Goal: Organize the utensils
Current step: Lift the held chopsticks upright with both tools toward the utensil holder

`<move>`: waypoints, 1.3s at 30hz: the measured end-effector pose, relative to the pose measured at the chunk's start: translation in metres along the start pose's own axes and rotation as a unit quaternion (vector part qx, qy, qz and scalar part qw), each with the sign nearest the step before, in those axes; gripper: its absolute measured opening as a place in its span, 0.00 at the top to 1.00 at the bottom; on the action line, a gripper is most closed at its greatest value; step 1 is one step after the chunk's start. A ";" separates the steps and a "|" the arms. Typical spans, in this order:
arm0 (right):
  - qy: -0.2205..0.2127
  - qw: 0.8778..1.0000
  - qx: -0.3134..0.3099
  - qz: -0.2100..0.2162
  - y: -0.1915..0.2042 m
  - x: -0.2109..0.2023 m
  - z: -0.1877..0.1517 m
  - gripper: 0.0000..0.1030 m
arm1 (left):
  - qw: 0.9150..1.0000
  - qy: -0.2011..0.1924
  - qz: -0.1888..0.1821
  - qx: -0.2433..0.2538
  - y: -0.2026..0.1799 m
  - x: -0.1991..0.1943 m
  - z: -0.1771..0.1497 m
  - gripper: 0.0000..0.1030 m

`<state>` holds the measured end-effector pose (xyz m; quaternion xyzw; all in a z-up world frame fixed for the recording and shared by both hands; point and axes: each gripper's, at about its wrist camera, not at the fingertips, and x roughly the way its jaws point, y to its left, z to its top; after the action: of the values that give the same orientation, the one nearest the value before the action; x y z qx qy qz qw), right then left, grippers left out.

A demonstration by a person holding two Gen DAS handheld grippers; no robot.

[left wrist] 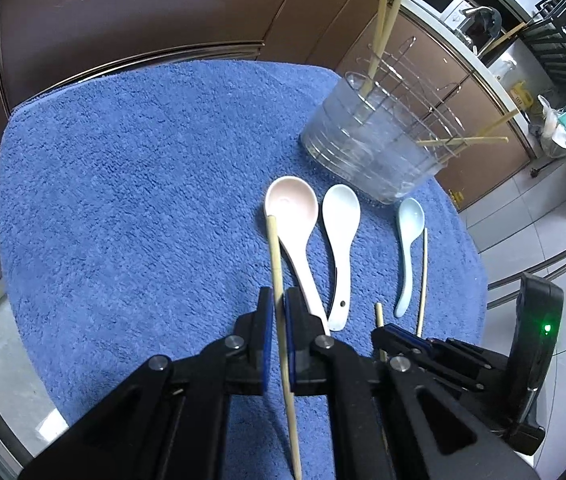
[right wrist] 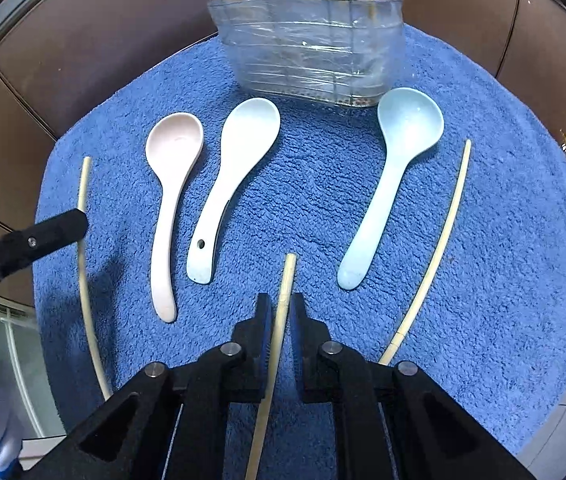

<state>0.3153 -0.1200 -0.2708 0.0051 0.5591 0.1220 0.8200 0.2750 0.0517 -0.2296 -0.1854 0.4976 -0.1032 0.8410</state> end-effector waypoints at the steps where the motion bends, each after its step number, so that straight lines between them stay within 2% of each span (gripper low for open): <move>1: -0.003 1.000 0.002 0.002 0.000 -0.001 -0.001 0.93 | 1.000 -0.001 -0.001 0.000 0.000 -0.002 0.000 0.95; 8: -0.057 0.998 0.006 0.036 0.001 -0.033 -0.014 0.93 | 1.000 -0.022 -0.008 0.006 -0.004 -0.024 -0.004 0.95; 18: -0.139 0.988 0.014 0.071 -0.004 -0.098 -0.059 0.94 | 0.998 -0.054 -0.011 0.024 -0.017 -0.061 -0.018 0.96; 21: -0.158 0.985 0.011 0.076 -0.005 -0.117 -0.063 0.94 | 0.999 -0.039 -0.007 0.013 -0.015 -0.060 -0.017 0.96; 26: -0.178 0.980 0.008 0.091 -0.006 -0.130 -0.065 0.94 | 1.000 0.023 -0.009 -0.012 -0.006 -0.032 -0.009 0.94; 29: -0.182 0.978 0.009 0.105 -0.010 -0.131 -0.065 0.94 | 0.999 0.050 0.004 -0.013 -0.006 -0.012 -0.004 0.93; 32: -0.184 0.976 0.014 0.116 -0.016 -0.129 -0.065 0.94 | 0.997 0.067 0.019 -0.015 -0.007 0.005 0.003 0.90; 35: -0.186 0.975 0.018 0.123 -0.020 -0.128 -0.065 0.94 | 0.996 0.076 0.034 -0.017 -0.008 0.019 0.009 0.78; 39: -0.190 0.972 0.023 0.133 -0.026 -0.128 -0.065 0.94 | 0.995 0.082 0.058 -0.010 -0.010 0.032 0.013 0.78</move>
<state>0.2168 -0.1802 -0.1814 0.1212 0.3897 0.2138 0.8875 0.3023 0.0343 -0.2454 -0.1554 0.5757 -0.0636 0.8002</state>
